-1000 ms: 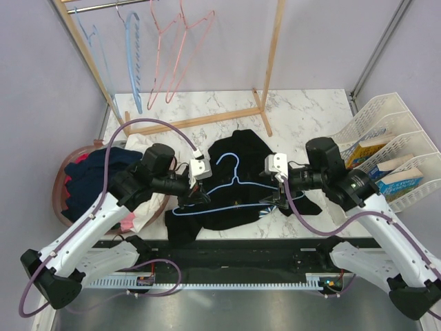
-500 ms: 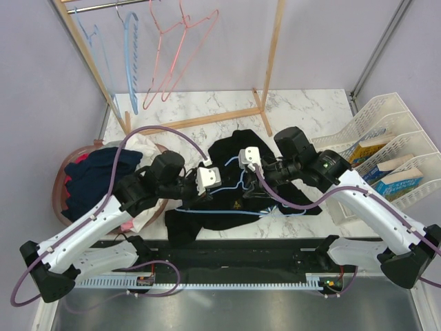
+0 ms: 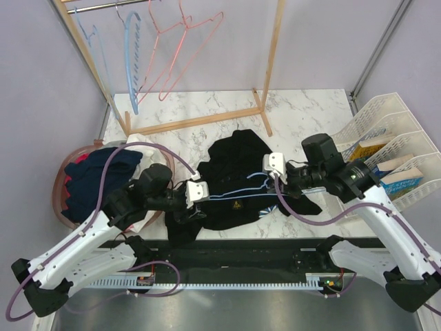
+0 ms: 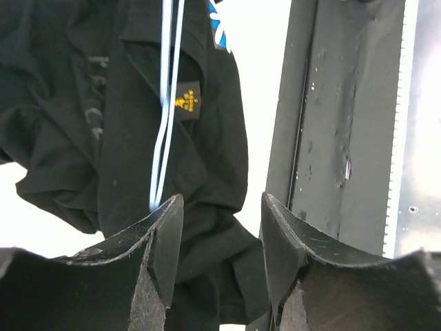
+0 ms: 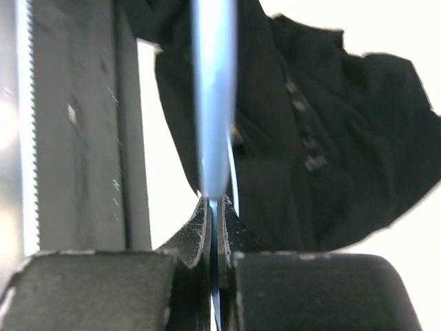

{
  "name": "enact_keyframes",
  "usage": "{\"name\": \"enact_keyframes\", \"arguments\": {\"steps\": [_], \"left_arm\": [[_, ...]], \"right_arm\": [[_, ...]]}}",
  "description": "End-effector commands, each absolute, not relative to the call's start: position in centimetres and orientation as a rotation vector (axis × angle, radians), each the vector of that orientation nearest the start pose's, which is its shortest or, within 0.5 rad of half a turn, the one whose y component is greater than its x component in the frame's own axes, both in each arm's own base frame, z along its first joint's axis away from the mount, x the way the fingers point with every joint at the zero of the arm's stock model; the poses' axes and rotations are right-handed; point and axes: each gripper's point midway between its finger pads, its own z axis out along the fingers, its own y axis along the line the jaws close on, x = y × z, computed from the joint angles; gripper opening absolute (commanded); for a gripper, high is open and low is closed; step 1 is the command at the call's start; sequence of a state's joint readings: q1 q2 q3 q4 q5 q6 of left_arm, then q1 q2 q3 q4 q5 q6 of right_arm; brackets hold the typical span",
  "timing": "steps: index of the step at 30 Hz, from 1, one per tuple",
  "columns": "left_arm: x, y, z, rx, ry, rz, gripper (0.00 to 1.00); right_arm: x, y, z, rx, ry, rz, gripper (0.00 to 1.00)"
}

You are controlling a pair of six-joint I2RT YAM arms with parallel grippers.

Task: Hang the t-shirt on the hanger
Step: Pick up the hanger from the clothesline.

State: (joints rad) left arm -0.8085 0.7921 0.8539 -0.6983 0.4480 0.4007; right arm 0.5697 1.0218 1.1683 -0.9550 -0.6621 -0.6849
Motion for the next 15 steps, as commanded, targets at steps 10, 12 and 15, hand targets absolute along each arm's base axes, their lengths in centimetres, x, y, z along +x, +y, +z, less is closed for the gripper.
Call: {"name": "enact_keyframes", "arguments": {"steps": [10, 12, 15], "left_arm": [[14.5, -23.4, 18.1, 1.593, 1.619, -0.669, 0.55], [14.8, -23.7, 18.1, 1.585, 1.639, -0.674, 0.55], [15.4, -24.0, 17.6, 1.582, 1.658, -0.659, 0.57]], "right_arm": [[13.4, 14.6, 22.3, -1.675, 1.596, 0.427, 0.0], [13.4, 14.4, 21.6, -1.691, 1.597, 0.41, 0.0], [14.2, 14.4, 20.8, -1.689, 1.593, 0.374, 0.0]]}}
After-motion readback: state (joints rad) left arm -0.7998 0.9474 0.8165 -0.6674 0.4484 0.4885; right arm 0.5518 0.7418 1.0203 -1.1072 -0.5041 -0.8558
